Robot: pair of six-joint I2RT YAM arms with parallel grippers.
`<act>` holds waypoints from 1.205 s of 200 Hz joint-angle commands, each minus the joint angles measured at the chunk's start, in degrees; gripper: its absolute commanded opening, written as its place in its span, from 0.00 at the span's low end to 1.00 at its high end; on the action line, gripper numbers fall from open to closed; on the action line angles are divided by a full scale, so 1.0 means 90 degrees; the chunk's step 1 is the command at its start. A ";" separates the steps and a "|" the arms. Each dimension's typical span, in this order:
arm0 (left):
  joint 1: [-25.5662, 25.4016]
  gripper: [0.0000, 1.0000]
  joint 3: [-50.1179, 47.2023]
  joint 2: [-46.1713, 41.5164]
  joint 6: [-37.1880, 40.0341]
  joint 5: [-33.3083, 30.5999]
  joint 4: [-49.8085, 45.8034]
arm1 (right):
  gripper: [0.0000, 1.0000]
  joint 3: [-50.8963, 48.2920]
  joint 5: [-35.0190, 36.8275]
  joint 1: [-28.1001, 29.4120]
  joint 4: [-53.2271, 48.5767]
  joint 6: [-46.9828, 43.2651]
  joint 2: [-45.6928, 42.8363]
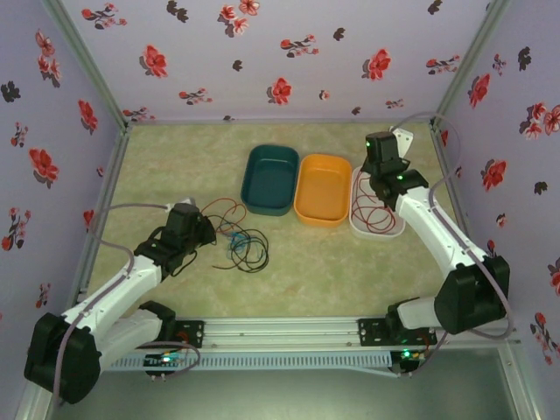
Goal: Untangle the cables
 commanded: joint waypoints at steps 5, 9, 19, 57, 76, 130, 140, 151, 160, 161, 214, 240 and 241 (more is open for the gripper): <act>0.0059 0.06 -0.0028 0.0023 0.0006 -0.0171 0.0181 | 0.00 0.0035 -0.0007 -0.0049 0.0252 0.0161 0.0130; 0.0059 0.06 -0.0033 0.0013 0.0003 -0.0174 0.0182 | 0.00 0.0026 0.0011 -0.0049 0.0240 0.0176 0.0133; 0.0060 0.06 -0.0044 0.0018 0.0007 -0.0170 0.0184 | 0.00 -0.0040 0.0069 -0.0069 0.0228 0.0195 0.0110; 0.0067 0.06 -0.0067 0.0040 0.0002 -0.0165 0.0206 | 0.00 -0.0391 0.0444 -0.0249 0.0044 0.0564 -0.0110; 0.0067 0.06 -0.0091 0.0056 0.0004 -0.0164 0.0237 | 0.00 -0.0663 0.0578 -0.0341 -0.0004 0.0802 -0.0275; 0.0060 0.06 -0.0096 0.0096 0.0035 -0.0162 0.0298 | 0.00 -0.1643 0.0259 -0.0373 0.0386 0.1087 -0.0583; 0.0065 0.06 -0.0094 0.0084 0.0035 -0.0161 0.0294 | 0.00 -0.1882 0.0178 -0.0375 0.0516 0.1167 -0.0650; 0.0069 0.06 -0.0096 0.0085 0.0034 -0.0157 0.0294 | 0.00 -0.2089 0.0130 -0.0381 0.0596 0.1282 -0.0705; 0.0068 0.06 -0.0096 0.0099 0.0041 -0.0159 0.0301 | 0.00 -0.2226 0.0113 -0.0374 0.0647 0.1370 -0.0736; 0.0068 0.06 -0.0096 0.0094 0.0041 -0.0160 0.0302 | 0.00 -0.2240 0.0117 -0.0373 0.0652 0.1375 -0.0741; 0.0066 0.06 -0.0086 0.0197 0.0048 -0.0145 0.0357 | 0.00 -0.2510 -0.0017 -0.0381 0.0869 0.1436 -0.0368; 0.0068 0.06 -0.0096 0.0192 0.0040 -0.0107 0.0362 | 0.00 -0.2347 -0.0062 -0.0380 0.0931 0.1333 0.0066; 0.0064 0.06 -0.0096 0.0190 0.0040 -0.0110 0.0367 | 0.00 -0.2345 -0.0058 -0.0376 0.0931 0.1327 0.0085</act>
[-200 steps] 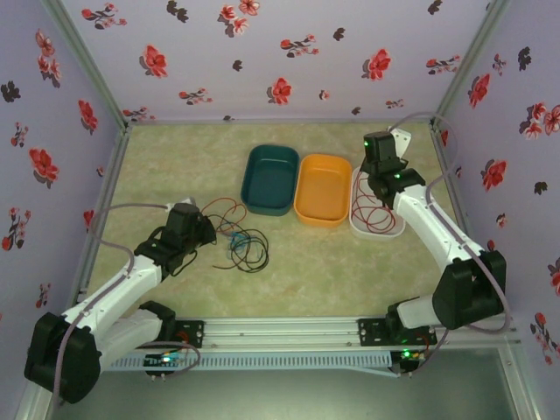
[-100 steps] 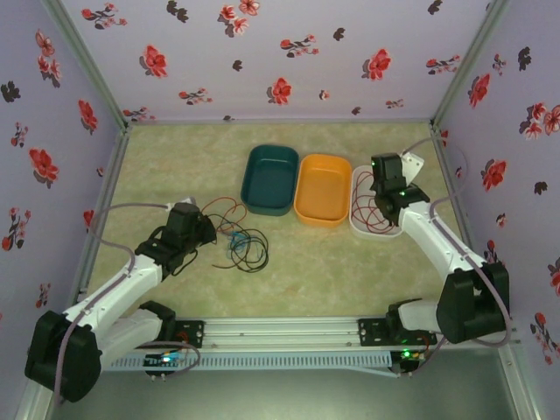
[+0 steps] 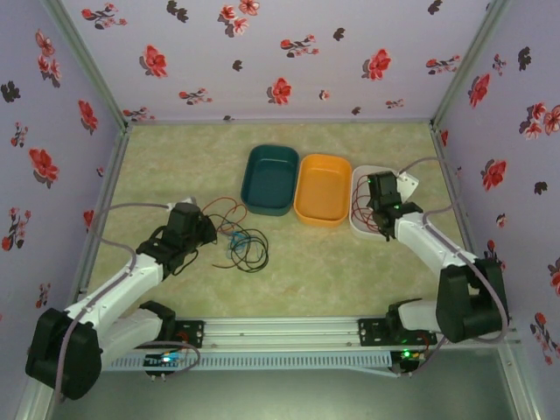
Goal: Untangle the cables
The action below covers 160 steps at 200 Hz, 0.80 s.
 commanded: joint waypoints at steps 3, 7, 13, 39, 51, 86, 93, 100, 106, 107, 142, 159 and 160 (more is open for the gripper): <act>0.0055 0.06 -0.0068 0.0006 0.0040 -0.0106 0.0127 | 0.00 0.0150 -0.0052 -0.0018 0.0163 0.0046 0.0422; 0.0049 0.06 -0.0069 -0.0004 0.0041 -0.0110 0.0127 | 0.00 0.0184 -0.0052 -0.0019 0.0171 0.0029 0.0495; 0.0050 0.06 -0.0070 -0.0015 0.0034 -0.0107 0.0118 | 0.00 0.0220 -0.0062 -0.0011 0.0182 0.0009 0.0588; 0.0054 0.06 -0.0098 -0.0078 0.0027 -0.0096 0.0117 | 0.00 0.0392 -0.0082 -0.0020 0.0174 -0.0015 0.1009; 0.0055 0.07 -0.0112 -0.0094 0.0012 -0.0096 0.0117 | 0.00 0.0472 -0.0090 -0.0022 0.0145 -0.0007 0.1204; 0.0055 0.06 -0.0138 -0.0094 0.0019 -0.0099 0.0117 | 0.00 0.0751 -0.0173 -0.0069 -0.0084 -0.0026 0.1735; 0.0051 0.06 -0.0134 -0.0092 0.0019 -0.0096 0.0122 | 0.00 0.0805 -0.0176 -0.0076 -0.0119 -0.0042 0.1816; 0.0055 0.07 -0.0126 -0.0098 0.0013 -0.0095 0.0121 | 0.02 0.0862 -0.0169 -0.0095 -0.0176 -0.0060 0.1871; 0.0056 0.07 -0.0114 -0.0103 0.0012 -0.0096 0.0117 | 0.03 0.0912 -0.0157 -0.0106 -0.0236 -0.0071 0.1908; 0.0056 0.07 -0.0111 -0.0099 0.0017 -0.0096 0.0117 | 0.03 0.0921 -0.0152 -0.0102 -0.0246 -0.0072 0.1914; 0.0054 0.07 -0.0063 -0.0151 0.0059 -0.0086 0.0078 | 0.15 0.1192 -0.0054 -0.0145 -0.0647 -0.0262 0.1852; 0.0056 0.07 -0.0016 -0.0190 0.0109 -0.0078 0.0049 | 0.28 0.1296 0.0036 -0.0137 -0.0862 -0.0353 0.1692; 0.0056 0.07 -0.0014 -0.0191 0.0109 -0.0082 0.0044 | 0.29 0.1304 0.0047 -0.0142 -0.0877 -0.0359 0.1684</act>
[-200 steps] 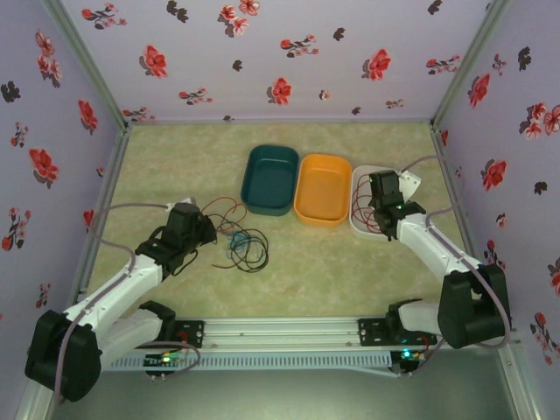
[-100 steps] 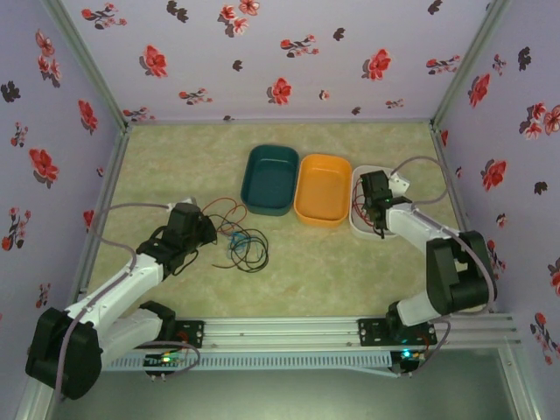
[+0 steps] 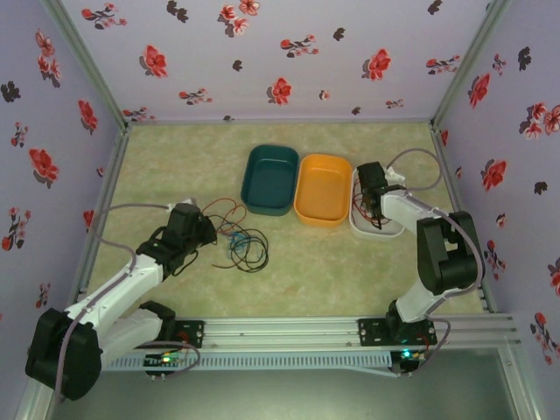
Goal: Untangle the cables
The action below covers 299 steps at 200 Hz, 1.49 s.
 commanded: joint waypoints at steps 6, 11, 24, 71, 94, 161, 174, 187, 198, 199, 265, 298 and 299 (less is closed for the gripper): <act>0.0053 0.07 0.0045 -0.0157 0.0130 -0.0088 0.0030 | 0.32 0.0265 0.0223 -0.0037 -0.0573 -0.0236 -0.0299; 0.0051 0.07 0.0058 -0.0170 0.0145 -0.0082 0.0012 | 0.35 0.0273 0.0253 -0.0035 -0.0614 -0.0252 -0.0351; 0.0056 0.07 0.0110 -0.0189 0.0203 -0.0088 -0.0019 | 0.41 0.0277 0.0336 -0.0036 -0.0720 -0.0283 -0.0477; 0.0052 0.07 0.0220 -0.0171 0.0301 -0.0087 -0.0086 | 0.51 0.0259 0.0499 -0.0035 -0.0978 -0.0403 -0.0969; 0.0049 0.07 0.0216 -0.0146 0.0286 -0.0086 -0.0090 | 0.57 0.0288 0.0457 -0.0037 -0.1071 -0.0485 -0.1230; 0.0051 0.07 0.0314 -0.0159 0.0641 0.0001 -0.0108 | 0.61 0.0487 -0.0507 -0.0026 -0.1230 -0.0898 -0.1875; 0.0055 0.07 0.0344 -0.0197 0.0851 0.0076 -0.0072 | 0.58 0.0418 -0.1331 0.0028 -0.0913 -0.1110 -0.2063; 0.0047 0.07 0.0358 -0.0274 0.1066 0.0192 0.0005 | 0.57 0.0337 -0.2205 0.0133 -0.0495 -0.1329 -0.2267; 0.0055 0.07 0.0361 -0.0346 0.1239 0.0288 0.0065 | 0.56 0.0293 -0.2852 0.0283 -0.0178 -0.1406 -0.2399; 0.0056 0.07 0.0362 -0.0351 0.1254 0.0300 0.0071 | 0.56 0.0285 -0.2905 0.0300 -0.0159 -0.1411 -0.2411; 0.0051 0.06 0.0597 -0.0696 0.2195 0.1148 -0.0276 | 0.54 0.0384 -0.4200 0.2360 0.1241 -0.1954 -0.2079; 0.0039 0.06 0.0683 -0.0819 0.2358 0.1378 -0.0487 | 0.47 0.0421 -0.4646 0.2806 0.2065 -0.0878 -0.1292; 0.0038 0.06 0.0679 -0.0817 0.2351 0.1387 -0.0488 | 0.47 0.0422 -0.4662 0.2816 0.2091 -0.0835 -0.1252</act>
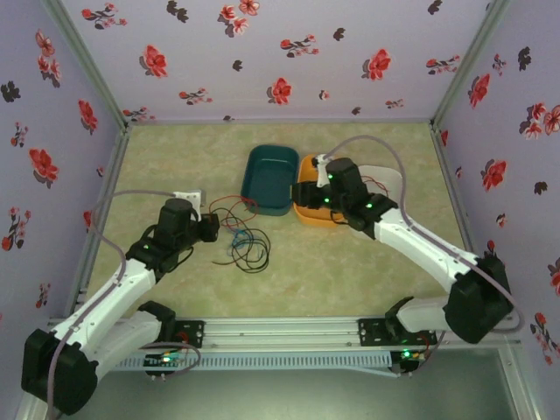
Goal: Untangle the cables
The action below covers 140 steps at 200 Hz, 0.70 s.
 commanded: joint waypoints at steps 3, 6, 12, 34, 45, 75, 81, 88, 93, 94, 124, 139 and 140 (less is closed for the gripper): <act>0.0043 0.06 0.0195 -0.0166 0.0358 0.0366 -0.0221 | 0.46 0.0126 -0.0586 0.0240 0.0901 0.0836 0.0633; 0.0046 0.06 0.0198 -0.0175 0.0350 0.0376 -0.0213 | 0.45 0.0134 -0.0624 0.0274 0.0968 0.0958 0.0726; 0.0046 0.06 0.0177 -0.0201 0.0324 0.0393 -0.0197 | 0.43 0.0151 -0.0709 0.0349 0.1117 0.1217 0.0885; 0.0035 0.06 0.0089 -0.0214 0.0233 0.0448 -0.0101 | 0.40 0.0206 -0.0935 0.0566 0.1684 0.2066 0.1459; 0.0028 0.06 0.0039 -0.0207 0.0187 0.0457 -0.0050 | 0.39 0.0203 -0.1118 0.0624 0.2000 0.2344 0.1692; 0.0034 0.06 -0.0020 -0.0224 0.0147 0.0486 0.0008 | 0.37 0.0351 -0.1300 0.0735 0.2239 0.2609 0.2148; 0.0037 0.06 -0.0024 -0.0229 0.0145 0.0486 0.0003 | 0.37 0.0401 -0.1327 0.0755 0.2243 0.2634 0.2230; 0.0037 0.06 -0.0034 -0.0241 0.0142 0.0490 -0.0006 | 0.36 0.0447 -0.1378 0.0774 0.2233 0.2661 0.2311; 0.0037 0.06 -0.0034 -0.0253 0.0145 0.0487 -0.0007 | 0.36 0.0480 -0.1410 0.0787 0.2231 0.2663 0.2366; 0.0037 0.06 -0.0035 -0.0249 0.0144 0.0487 -0.0007 | 0.36 0.0482 -0.1412 0.0793 0.2232 0.2664 0.2376; 0.0037 0.06 -0.0092 -0.0273 0.0095 0.0486 0.0018 | 0.36 0.0627 -0.1587 0.0872 0.2337 0.2814 0.2675; 0.0033 0.06 -0.0113 -0.0265 0.0076 0.0485 0.0028 | 0.36 0.0630 -0.1674 0.0892 0.2453 0.2898 0.2761; 0.0035 0.06 -0.0118 -0.0264 0.0075 0.0485 0.0030 | 0.36 0.0630 -0.1677 0.0894 0.2460 0.2903 0.2769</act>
